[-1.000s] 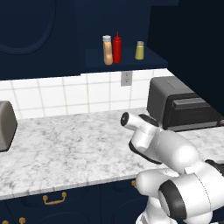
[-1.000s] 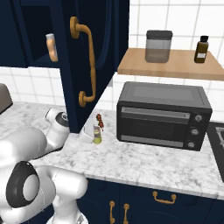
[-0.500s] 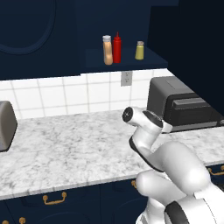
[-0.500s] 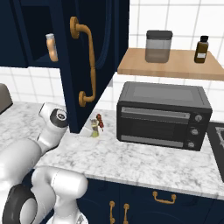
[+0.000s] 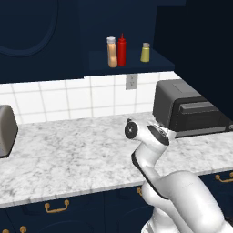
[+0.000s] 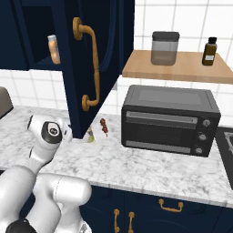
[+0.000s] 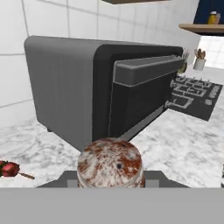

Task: Put the shaker and condiment bottle from the counter next to their counterparts in the cabinet.

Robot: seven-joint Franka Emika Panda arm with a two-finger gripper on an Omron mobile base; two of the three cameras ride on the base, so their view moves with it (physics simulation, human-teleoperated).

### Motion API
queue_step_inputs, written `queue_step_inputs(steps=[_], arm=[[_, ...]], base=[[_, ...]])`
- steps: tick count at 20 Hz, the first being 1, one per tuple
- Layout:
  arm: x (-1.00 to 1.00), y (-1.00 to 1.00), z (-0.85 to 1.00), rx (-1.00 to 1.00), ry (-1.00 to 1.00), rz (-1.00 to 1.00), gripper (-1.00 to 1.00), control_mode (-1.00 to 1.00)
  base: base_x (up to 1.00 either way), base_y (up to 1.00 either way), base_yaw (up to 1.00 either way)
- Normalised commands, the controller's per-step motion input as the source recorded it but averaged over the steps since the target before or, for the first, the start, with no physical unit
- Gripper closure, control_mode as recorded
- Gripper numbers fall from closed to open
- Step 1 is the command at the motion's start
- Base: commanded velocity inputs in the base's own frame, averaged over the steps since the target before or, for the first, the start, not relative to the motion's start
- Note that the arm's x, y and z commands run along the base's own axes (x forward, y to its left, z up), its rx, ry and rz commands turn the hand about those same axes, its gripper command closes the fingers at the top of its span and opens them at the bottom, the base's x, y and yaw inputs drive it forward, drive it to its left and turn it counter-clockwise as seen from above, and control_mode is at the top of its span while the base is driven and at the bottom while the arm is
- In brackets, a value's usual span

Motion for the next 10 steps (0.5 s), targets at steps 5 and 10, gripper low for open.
queue_step_inputs(steps=[5, 10], arm=[[0.00, 0.15, 0.51, -0.07, -0.06, 0.20, 1.00, -1.00], [0.00, 0.10, 0.62, -0.07, -0.12, 0.17, 1.00, -1.00]], base=[[0.00, 0.00, 0.00], [0.00, 0.00, 0.00]])
